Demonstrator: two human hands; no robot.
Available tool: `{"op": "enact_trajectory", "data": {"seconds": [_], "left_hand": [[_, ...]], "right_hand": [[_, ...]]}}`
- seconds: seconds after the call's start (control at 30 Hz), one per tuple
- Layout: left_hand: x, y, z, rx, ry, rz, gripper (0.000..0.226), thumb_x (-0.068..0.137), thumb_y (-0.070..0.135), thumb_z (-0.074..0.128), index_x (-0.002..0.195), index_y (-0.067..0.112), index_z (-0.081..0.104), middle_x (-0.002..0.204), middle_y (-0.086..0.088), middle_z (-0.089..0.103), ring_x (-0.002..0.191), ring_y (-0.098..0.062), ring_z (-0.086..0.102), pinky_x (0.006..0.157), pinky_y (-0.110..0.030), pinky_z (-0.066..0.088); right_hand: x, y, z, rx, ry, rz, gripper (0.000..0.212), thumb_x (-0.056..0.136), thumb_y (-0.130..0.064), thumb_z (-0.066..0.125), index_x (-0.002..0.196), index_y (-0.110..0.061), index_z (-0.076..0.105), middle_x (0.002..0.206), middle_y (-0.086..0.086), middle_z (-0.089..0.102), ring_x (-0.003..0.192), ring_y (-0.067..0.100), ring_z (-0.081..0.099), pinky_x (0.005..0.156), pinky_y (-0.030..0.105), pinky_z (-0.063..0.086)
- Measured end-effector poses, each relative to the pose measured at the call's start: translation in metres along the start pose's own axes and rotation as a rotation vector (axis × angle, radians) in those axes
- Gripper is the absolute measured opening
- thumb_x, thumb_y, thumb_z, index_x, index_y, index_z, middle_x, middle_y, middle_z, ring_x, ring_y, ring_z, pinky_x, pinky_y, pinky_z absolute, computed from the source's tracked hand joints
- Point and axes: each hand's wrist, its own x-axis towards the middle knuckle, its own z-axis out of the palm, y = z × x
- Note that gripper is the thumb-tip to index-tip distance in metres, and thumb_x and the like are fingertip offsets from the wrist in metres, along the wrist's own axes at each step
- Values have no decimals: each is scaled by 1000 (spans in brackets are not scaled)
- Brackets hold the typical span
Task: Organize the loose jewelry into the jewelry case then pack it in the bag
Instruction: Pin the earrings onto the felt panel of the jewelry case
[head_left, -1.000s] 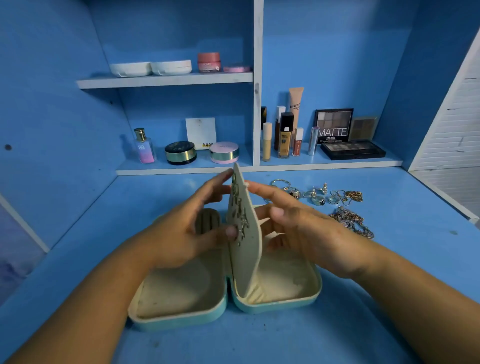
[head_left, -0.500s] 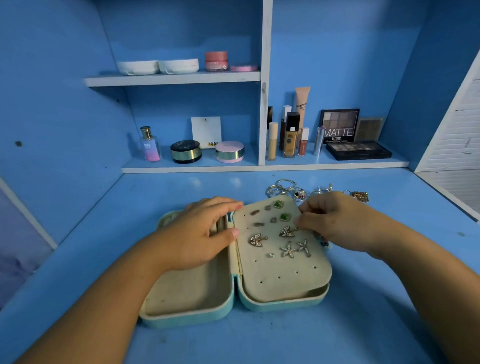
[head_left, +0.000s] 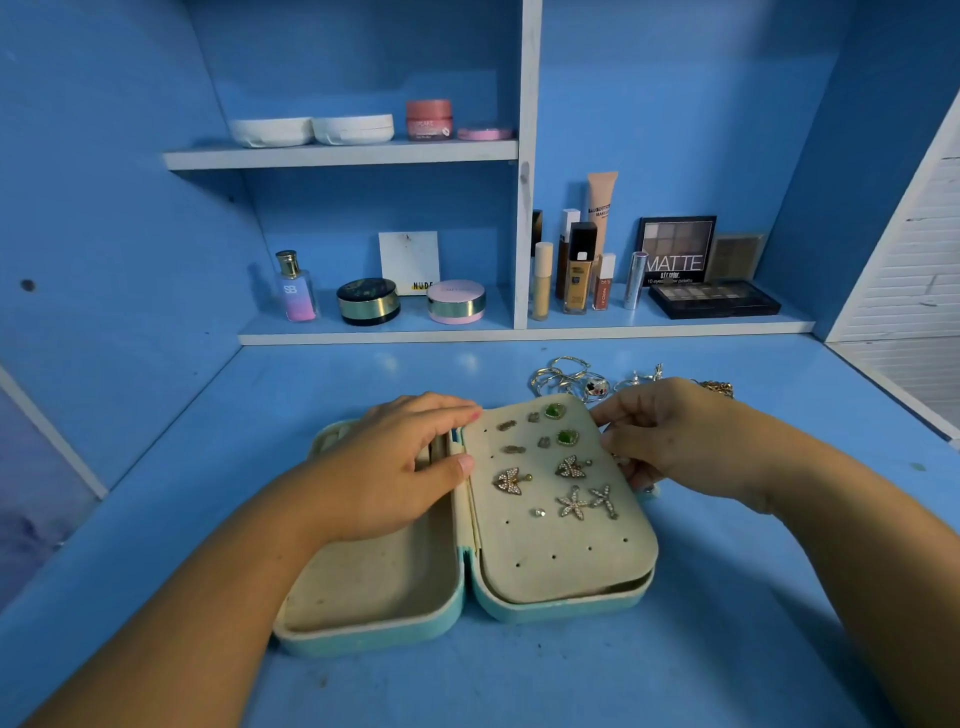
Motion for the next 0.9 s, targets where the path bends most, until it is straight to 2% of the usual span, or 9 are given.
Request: {"op": "enact_trajectory", "data": {"seconds": [0.17,0.33,0.47,0.53,0.6,0.7,0.77,0.87,0.9], "left_hand": [[1,1,0,1,0,-5,47,97,38,53,142,40,40,135,32,40,126,11,29,104,-16,20],[1,1,-2,-10,-36,-26,49,94,45,52,142,41,39,126,39,36,129,8,30,114,-23,21],[4,2,-7,6,-109,-39,56,89,51,49,143,42,37,135,30,39,132,3,31,116,-30,24],[5,5,-12,29,-190,-44,58,91,49,48,146,41,33,139,26,37,133,1,29,117,-30,23],[6,8,-17,50,-273,-48,56,97,37,52,148,39,30,141,23,35,134,2,27,115,-24,22],[6,9,-26,58,-334,-62,57,95,33,57,145,43,31,138,26,36,131,5,30,110,-21,25],[6,7,-30,38,-343,-82,58,93,34,61,142,47,34,137,27,40,129,8,33,108,-19,28],[3,2,-27,-56,-292,-103,54,87,32,68,130,53,43,127,29,49,122,10,43,98,-9,34],[1,1,-24,-94,-252,-116,53,82,37,69,126,56,46,125,29,52,120,6,47,100,-13,37]], "right_hand": [[6,6,-6,12,-2,32,20,90,-9,61,106,-20,63,81,8,70,63,13,64,64,23,51],[8,11,-9,-16,-36,32,22,85,-10,67,106,-16,61,76,9,68,66,20,64,68,32,56],[6,11,-17,-14,-110,0,21,85,-11,68,105,-14,62,77,9,64,61,13,61,59,20,51],[9,14,-25,27,-9,-26,16,86,-12,67,102,-12,64,67,5,60,54,12,54,50,18,44],[16,22,-34,57,187,-59,13,88,-16,64,101,-15,64,59,-5,57,52,10,50,52,23,40],[27,36,-43,-172,493,-109,9,92,-20,57,101,-21,61,76,-10,59,59,8,54,52,23,38],[31,44,-47,-288,554,-111,15,93,-19,54,107,-20,59,89,-8,59,69,9,54,52,22,37],[36,52,-52,-387,565,-102,20,92,-17,54,111,-17,60,100,-2,61,77,14,52,59,23,38],[37,53,-53,-432,563,-118,21,92,-18,56,112,-18,61,103,-1,60,83,17,52,65,25,38]]}}
